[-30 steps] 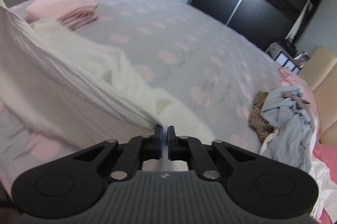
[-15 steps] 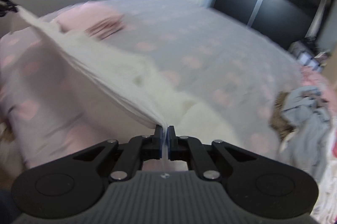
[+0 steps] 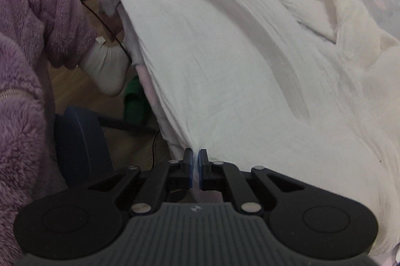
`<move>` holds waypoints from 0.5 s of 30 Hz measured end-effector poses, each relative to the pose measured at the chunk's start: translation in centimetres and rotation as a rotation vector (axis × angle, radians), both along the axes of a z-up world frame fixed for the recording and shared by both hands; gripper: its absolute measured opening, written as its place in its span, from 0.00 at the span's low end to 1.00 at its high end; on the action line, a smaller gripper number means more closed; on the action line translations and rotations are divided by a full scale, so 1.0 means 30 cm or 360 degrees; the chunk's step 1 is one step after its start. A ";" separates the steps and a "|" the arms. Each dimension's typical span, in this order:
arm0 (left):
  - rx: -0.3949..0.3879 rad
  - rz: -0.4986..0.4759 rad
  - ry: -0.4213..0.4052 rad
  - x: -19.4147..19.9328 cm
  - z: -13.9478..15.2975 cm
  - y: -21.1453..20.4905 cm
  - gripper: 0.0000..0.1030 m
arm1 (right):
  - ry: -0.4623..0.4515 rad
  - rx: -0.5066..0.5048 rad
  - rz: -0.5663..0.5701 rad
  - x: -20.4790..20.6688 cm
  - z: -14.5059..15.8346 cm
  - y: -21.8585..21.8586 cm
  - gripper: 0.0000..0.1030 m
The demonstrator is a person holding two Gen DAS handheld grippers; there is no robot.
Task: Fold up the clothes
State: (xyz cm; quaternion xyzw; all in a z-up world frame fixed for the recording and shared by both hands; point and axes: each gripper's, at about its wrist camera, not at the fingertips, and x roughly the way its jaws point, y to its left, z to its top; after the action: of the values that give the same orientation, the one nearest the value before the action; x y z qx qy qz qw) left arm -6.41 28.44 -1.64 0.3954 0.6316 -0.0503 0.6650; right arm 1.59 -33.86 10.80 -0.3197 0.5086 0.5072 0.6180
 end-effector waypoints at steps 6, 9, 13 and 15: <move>-0.0228 0.0018 -0.0106 0.020 0.101 -0.027 0.23 | 0.0043 0.0047 -0.0077 0.030 0.024 -0.031 0.21; -0.0376 -0.0008 -0.0213 0.051 0.179 -0.067 0.31 | 0.0007 0.0095 -0.0167 0.054 0.066 -0.075 0.28; -0.0475 -0.0077 -0.0326 0.130 0.231 -0.177 0.37 | -0.0080 0.0113 -0.0379 0.121 0.115 -0.171 0.29; -0.0519 -0.0118 -0.0367 0.174 0.248 -0.237 0.37 | -0.0129 0.0083 -0.0501 0.156 0.128 -0.238 0.29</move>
State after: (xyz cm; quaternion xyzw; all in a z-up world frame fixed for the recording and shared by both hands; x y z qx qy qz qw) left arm -1.21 21.33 5.79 0.3086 0.5196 -0.1308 0.7859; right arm 6.28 -41.01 14.64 -0.2401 0.5138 0.4038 0.7179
